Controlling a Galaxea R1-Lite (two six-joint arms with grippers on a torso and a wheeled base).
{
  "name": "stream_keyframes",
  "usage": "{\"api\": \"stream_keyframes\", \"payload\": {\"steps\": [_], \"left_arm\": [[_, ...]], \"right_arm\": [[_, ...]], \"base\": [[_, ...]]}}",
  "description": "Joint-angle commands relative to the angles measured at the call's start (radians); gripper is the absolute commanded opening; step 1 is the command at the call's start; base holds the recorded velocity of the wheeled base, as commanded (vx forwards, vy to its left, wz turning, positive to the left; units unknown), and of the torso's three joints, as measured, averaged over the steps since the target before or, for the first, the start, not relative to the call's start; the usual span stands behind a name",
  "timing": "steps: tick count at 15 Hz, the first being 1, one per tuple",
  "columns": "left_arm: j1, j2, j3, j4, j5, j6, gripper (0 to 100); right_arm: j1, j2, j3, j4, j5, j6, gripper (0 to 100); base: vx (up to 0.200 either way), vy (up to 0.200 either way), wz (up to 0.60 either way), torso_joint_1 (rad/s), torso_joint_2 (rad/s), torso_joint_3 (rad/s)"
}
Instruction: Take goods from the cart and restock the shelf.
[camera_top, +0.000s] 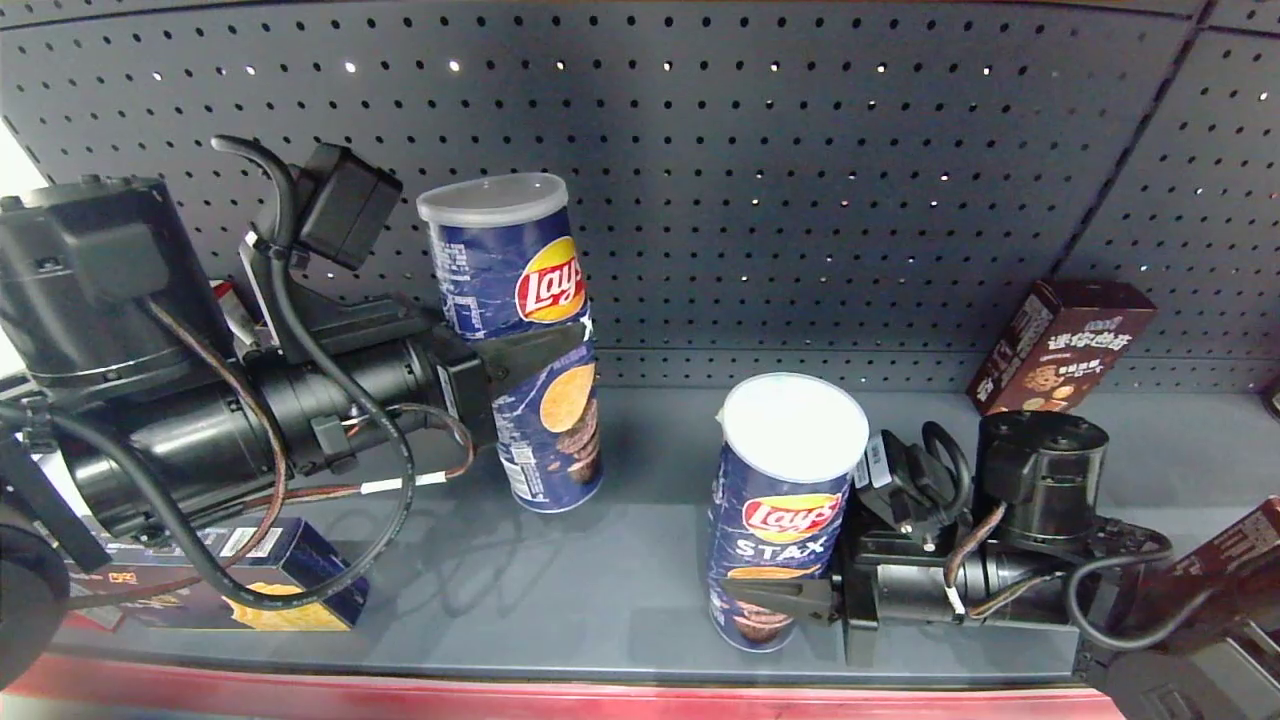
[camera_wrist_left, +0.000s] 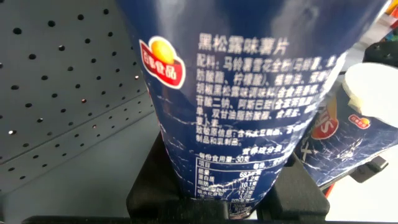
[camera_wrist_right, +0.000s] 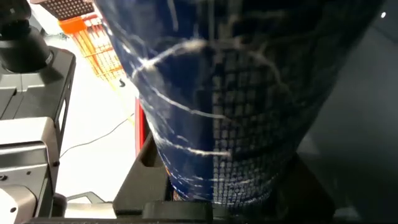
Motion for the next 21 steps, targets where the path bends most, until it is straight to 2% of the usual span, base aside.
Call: {"api": "stream_keyframes", "payload": {"steps": [1, 2, 3, 10, 15, 19, 21], "left_arm": [[0.001, 0.003, 0.001, 0.0, 0.0, 0.0, 0], [0.001, 0.003, 0.001, 0.0, 0.0, 0.0, 0], [0.001, 0.003, 0.001, 0.0, 0.0, 0.0, 0], [0.001, 0.0, 0.022, -0.013, -0.003, 0.001, 0], [0.001, -0.002, 0.032, -0.02, -0.003, 0.0, 0], [0.001, -0.011, 0.038, -0.02, -0.003, 0.0, 0], [0.001, -0.019, 0.039, -0.02, -0.003, 0.0, 0]], "right_arm": [[0.0, 0.016, -0.001, 0.0, 0.001, 0.0, 0], [0.0, 0.016, -0.001, 0.0, 0.001, 0.0, 0], [0.0, 0.019, -0.001, 0.0, 0.001, 0.0, 100], [-0.004, -0.027, 0.032, -0.012, -0.025, 0.0, 100], [-0.007, -0.133, 0.153, -0.012, -0.036, 0.0, 100], [-0.053, -0.252, 0.164, 0.001, -0.096, 0.009, 100], [-0.084, -0.348, 0.163, 0.021, -0.159, 0.027, 100]], "base": [[0.0, 0.0, 0.0, 0.0, 0.0, 0.0], [0.0, 0.0, 0.0, 0.0, 0.0, 0.0], [0.0, 0.0, 0.0, 0.0, 0.0, 0.0], [0.0, 0.0, 0.0, 0.0, 0.0, 0.0], [0.0, 0.0, 0.0, 0.0, 0.0, 0.0], [0.0, 0.0, 0.0, 0.0, 0.0, 0.0], [0.0, 0.0, 0.0, 0.0, 0.0, 0.0]]}}
